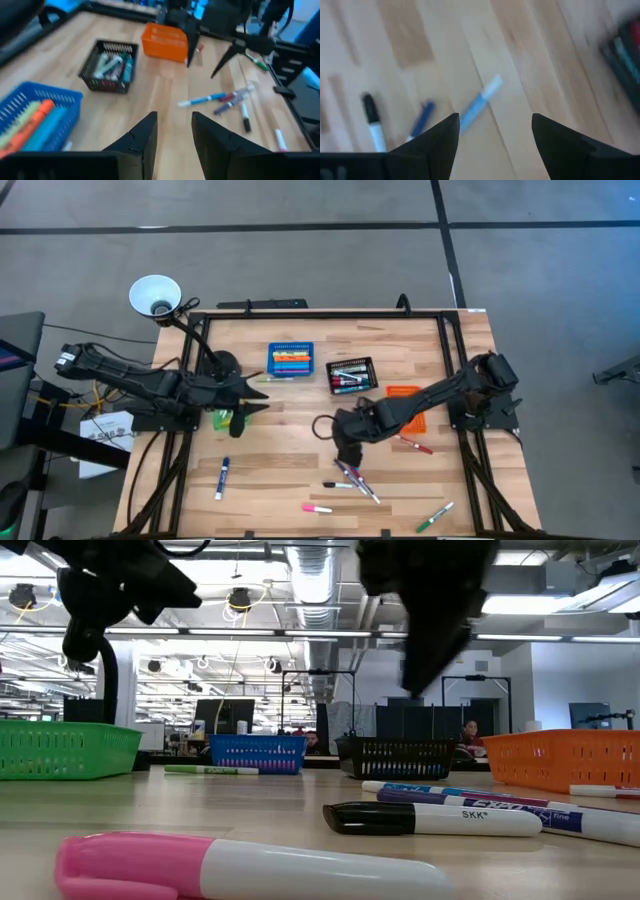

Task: Pick & Place Markers
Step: Put the red marker pen into the orange basket

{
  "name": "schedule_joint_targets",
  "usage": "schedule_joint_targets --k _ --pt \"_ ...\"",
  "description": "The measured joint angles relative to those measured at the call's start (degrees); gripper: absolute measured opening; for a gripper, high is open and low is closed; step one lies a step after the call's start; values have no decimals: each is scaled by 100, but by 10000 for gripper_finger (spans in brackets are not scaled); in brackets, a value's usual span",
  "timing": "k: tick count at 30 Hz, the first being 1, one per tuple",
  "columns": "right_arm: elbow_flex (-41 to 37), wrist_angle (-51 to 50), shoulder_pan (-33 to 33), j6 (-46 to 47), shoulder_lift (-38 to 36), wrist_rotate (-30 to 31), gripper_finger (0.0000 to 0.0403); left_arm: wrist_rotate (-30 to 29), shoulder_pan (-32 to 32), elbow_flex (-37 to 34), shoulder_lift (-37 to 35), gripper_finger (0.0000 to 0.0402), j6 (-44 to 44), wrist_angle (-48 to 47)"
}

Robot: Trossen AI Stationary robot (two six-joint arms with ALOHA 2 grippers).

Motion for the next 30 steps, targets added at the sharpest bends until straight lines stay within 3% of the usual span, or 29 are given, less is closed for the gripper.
schedule_joint_targets --k 5,8,12,14,19,24,27,30 --pt "0 -819 234 780 1 299 238 -55 292 0 0 118 393 516" --pt "20 -1547 269 963 -102 97 238 -55 491 0 0 118 545 793" --pt "409 -3500 270 2284 -240 -397 235 -55 750 0 0 118 670 977" --pt "637 -4354 358 2666 -339 -356 229 -55 874 -2 0 118 669 977" --pt "589 -3863 696 1982 -1065 172 208 -56 1068 -2 25 118 669 986" --pt "396 -4431 1141 2315 -1592 1011 181 -55 1101 -7 86 118 669 946" --pt "-216 -4235 1380 2356 -2139 1150 168 -55 1099 -4 133 118 669 964" --pt "-1052 -3742 1491 3129 -2696 879 164 -52 1099 -6 169 118 665 967"
